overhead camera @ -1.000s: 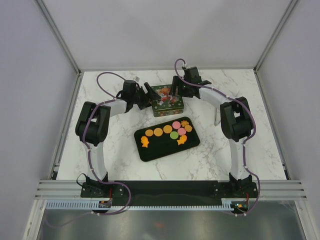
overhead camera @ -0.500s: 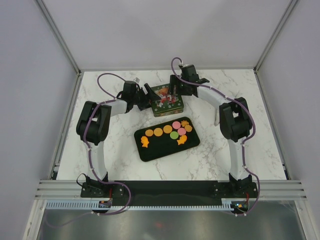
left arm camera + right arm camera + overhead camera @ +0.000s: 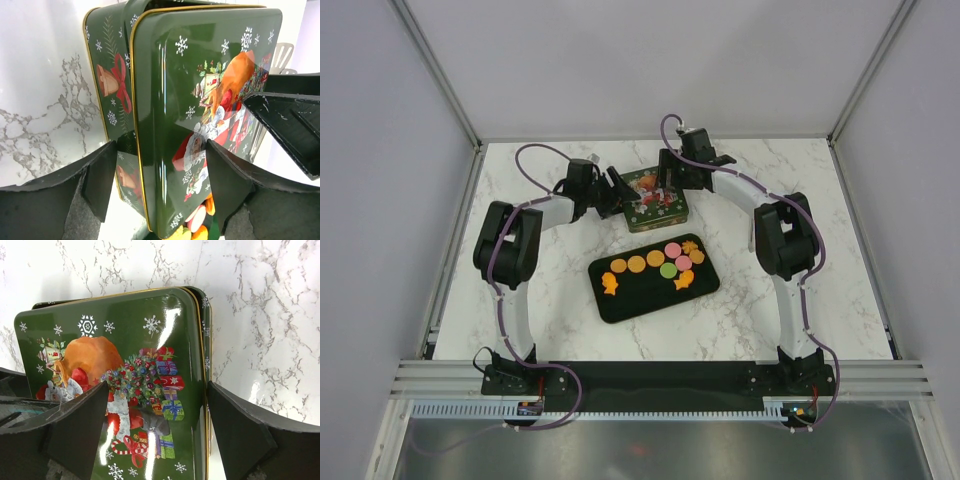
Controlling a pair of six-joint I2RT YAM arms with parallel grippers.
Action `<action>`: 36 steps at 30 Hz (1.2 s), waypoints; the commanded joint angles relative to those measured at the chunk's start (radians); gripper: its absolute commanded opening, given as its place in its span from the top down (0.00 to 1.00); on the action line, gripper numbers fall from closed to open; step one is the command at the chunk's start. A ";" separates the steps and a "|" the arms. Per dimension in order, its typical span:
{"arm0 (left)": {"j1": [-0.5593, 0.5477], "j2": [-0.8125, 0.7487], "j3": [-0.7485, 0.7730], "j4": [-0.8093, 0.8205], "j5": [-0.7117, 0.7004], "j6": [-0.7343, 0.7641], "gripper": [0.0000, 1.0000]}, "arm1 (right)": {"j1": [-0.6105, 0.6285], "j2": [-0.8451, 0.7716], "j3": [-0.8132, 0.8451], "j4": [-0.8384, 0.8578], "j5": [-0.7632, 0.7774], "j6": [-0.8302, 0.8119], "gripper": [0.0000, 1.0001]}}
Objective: Pack the cookies
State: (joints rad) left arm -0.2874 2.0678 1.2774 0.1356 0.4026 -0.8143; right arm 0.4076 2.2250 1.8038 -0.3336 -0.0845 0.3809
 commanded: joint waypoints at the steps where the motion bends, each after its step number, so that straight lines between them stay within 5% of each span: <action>1: -0.010 0.012 0.085 -0.080 0.025 0.007 0.23 | 0.008 0.010 0.029 -0.024 -0.041 0.023 0.12; 24: 0.024 0.109 0.349 -0.330 0.018 0.116 0.16 | -0.055 0.033 0.068 0.022 -0.049 -0.040 0.04; 36: 0.025 0.216 0.539 -0.490 -0.074 0.187 0.16 | -0.067 0.114 0.045 0.100 -0.228 0.049 0.05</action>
State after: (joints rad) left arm -0.2649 2.2646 1.7622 -0.3088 0.3706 -0.6846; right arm 0.3279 2.3348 1.8961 -0.2619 -0.2546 0.4068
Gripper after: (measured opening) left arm 0.842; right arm 0.953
